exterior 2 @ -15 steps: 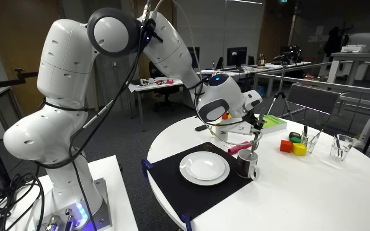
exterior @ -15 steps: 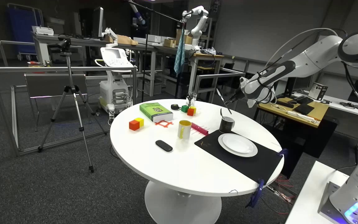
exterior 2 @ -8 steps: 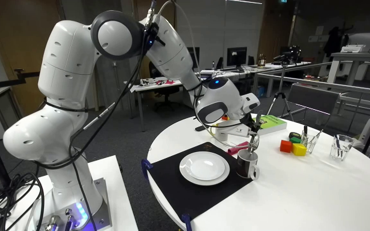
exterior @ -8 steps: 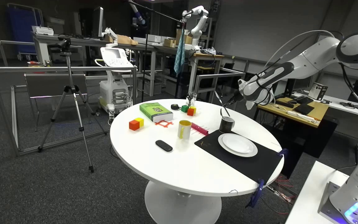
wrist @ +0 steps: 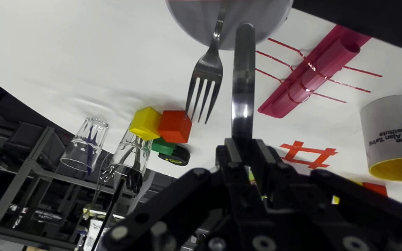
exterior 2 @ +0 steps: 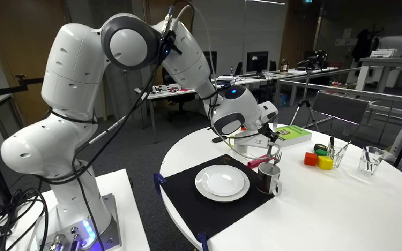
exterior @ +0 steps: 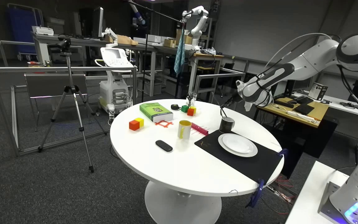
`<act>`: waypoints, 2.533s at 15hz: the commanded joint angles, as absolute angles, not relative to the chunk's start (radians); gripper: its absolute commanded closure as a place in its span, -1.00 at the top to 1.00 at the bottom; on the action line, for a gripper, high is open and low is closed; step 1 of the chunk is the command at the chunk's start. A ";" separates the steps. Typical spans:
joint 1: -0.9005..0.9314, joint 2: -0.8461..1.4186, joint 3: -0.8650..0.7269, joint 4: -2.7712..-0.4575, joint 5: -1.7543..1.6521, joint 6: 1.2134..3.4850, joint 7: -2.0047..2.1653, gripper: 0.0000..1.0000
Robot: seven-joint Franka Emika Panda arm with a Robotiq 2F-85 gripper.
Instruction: Pick up the silver knife and put it in the black and white mug
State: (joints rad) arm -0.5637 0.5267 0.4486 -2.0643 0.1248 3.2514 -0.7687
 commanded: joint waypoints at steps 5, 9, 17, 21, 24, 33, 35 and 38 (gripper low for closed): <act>-0.767 0.562 0.638 -2.116 0.024 3.318 -0.873 -0.93; -0.866 0.585 0.712 -2.135 -0.014 3.309 -0.891 -0.93; -1.029 0.680 0.838 -2.135 -0.098 3.290 -0.921 -0.93; -1.076 0.730 0.860 -2.133 -0.242 3.274 -0.874 -0.93; -1.105 0.762 0.872 -2.130 -0.318 3.266 -0.857 -0.93; -1.161 0.815 0.894 -2.117 -0.429 3.249 -0.817 -0.93; -1.169 0.824 0.896 -2.112 -0.437 3.243 -0.816 -0.93; -1.185 0.840 0.907 -2.110 -0.423 3.232 -0.847 -0.93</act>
